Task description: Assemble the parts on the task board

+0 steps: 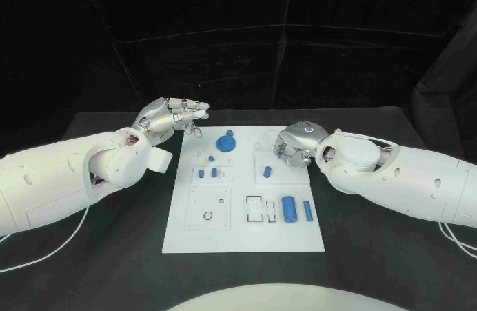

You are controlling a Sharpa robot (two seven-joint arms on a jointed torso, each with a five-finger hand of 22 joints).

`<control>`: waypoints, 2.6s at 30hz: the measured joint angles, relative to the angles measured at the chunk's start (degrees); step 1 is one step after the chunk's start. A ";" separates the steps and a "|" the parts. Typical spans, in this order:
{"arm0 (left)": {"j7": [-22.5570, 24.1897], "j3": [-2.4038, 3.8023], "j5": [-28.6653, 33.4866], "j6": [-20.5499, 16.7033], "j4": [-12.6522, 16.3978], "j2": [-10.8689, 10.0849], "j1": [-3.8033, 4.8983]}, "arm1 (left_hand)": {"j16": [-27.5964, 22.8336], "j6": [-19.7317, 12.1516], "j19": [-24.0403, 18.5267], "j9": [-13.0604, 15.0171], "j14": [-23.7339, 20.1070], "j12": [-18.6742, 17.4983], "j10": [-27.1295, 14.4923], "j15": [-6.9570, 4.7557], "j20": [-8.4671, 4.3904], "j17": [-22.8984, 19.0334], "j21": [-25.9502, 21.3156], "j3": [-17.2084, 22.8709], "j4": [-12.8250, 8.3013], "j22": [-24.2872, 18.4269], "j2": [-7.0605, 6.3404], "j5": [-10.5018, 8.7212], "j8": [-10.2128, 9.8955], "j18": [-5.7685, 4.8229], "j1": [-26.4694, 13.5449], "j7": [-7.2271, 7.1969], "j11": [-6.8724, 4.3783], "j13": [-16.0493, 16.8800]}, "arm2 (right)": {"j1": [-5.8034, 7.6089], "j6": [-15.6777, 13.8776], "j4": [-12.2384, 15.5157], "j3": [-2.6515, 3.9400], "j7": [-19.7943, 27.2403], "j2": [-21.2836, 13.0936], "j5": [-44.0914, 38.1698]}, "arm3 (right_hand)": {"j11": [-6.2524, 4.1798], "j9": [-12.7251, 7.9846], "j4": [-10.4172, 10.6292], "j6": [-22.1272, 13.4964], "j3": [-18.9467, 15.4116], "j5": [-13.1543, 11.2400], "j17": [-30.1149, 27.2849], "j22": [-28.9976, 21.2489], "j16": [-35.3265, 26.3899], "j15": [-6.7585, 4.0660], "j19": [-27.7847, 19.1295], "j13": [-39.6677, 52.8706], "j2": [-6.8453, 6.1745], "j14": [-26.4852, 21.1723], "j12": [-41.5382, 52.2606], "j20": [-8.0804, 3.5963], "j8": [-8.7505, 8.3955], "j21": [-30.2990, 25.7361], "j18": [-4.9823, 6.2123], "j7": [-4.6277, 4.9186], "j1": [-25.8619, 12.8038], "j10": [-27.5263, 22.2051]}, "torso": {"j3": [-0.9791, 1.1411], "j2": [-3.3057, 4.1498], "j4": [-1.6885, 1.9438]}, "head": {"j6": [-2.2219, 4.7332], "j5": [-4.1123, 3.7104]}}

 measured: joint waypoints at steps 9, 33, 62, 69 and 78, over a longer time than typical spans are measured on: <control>-0.10 -0.01 0.01 0.01 -0.26 0.03 0.00 | 0.00 0.00 0.00 0.00 0.00 0.00 0.00 0.00 0.00 0.00 0.00 0.00 0.00 0.01 0.00 0.00 0.00 0.00 0.00 0.00 0.00 0.00 | 0.07 -2.80 2.52 0.09 -0.12 -1.80 -0.25 | 0.00 -0.02 -0.16 -0.01 0.16 -0.01 -0.01 -0.06 0.00 0.00 0.00 -0.02 0.07 0.00 -0.01 0.00 -0.01 0.00 -0.01 0.00 0.07 -0.01 | -0.01 -0.05 -0.02 | 0.09 0.01; -0.31 -0.02 0.02 0.01 -1.51 1.05 0.00 | 0.00 0.00 0.00 0.01 0.00 0.00 0.00 0.00 0.00 -0.08 0.00 -0.16 -0.16 -0.06 0.22 0.00 0.00 0.00 0.22 0.00 0.00 0.00 | 0.22 -8.76 14.57 0.48 1.99 -2.64 5.21 | 0.01 -0.13 0.00 -0.11 0.33 0.07 -0.07 -0.41 0.00 0.01 -0.01 -0.07 0.06 0.00 -0.01 0.00 -0.04 0.00 0.00 -0.07 0.06 -0.02 | -0.04 0.04 0.05 | 0.11 2.07; -0.52 -0.03 0.04 0.01 -1.93 2.26 0.00 | 0.01 -0.20 0.00 0.02 -0.20 0.00 -0.21 0.21 0.00 -0.22 0.00 -0.16 -0.16 -0.10 0.22 0.00 -0.26 -0.02 0.22 0.20 0.21 -0.01 | -5.04 -3.62 8.97 -1.43 4.11 8.70 4.87 | 0.01 -0.15 -0.01 -0.14 0.32 0.50 -0.37 -0.86 0.00 0.01 -0.01 -0.07 0.02 0.00 -0.22 0.01 -0.21 0.00 -0.01 -0.09 -0.38 -0.02 | -0.09 0.10 0.04 | -1.30 6.35; -0.54 -0.02 0.04 0.01 -1.96 2.28 0.00 | 0.01 -0.20 0.00 0.02 -0.20 0.00 -0.21 0.21 0.00 -0.21 0.00 -0.16 -0.16 -0.10 0.22 0.00 -0.26 -0.02 0.22 0.20 0.21 -0.01 | -5.24 -2.31 8.91 -1.51 4.03 9.07 4.04 | 0.01 -0.19 -0.01 -0.01 0.31 0.50 -0.37 -0.86 0.00 0.01 -0.01 -0.07 0.06 0.00 -0.22 0.01 -0.22 0.00 -0.01 0.04 -0.42 -0.02 | -0.07 0.10 0.02 | -1.68 6.64; -0.56 -0.02 0.05 0.02 -1.97 2.28 0.00 | 0.01 -0.20 0.00 0.02 -0.20 0.00 -0.21 0.21 0.00 -0.21 0.00 -0.16 -0.16 -0.14 0.22 0.00 -0.26 -0.03 0.22 0.20 0.20 -0.01 | -5.42 -2.14 8.86 -1.53 3.64 9.50 2.97 | 0.01 -0.15 -0.01 -0.01 0.31 0.49 -0.37 -0.85 0.00 0.01 -0.01 -0.07 0.05 0.00 -0.22 0.01 -0.23 0.00 -0.01 0.04 -0.42 -0.02 | -0.09 0.10 0.01 | -1.99 6.78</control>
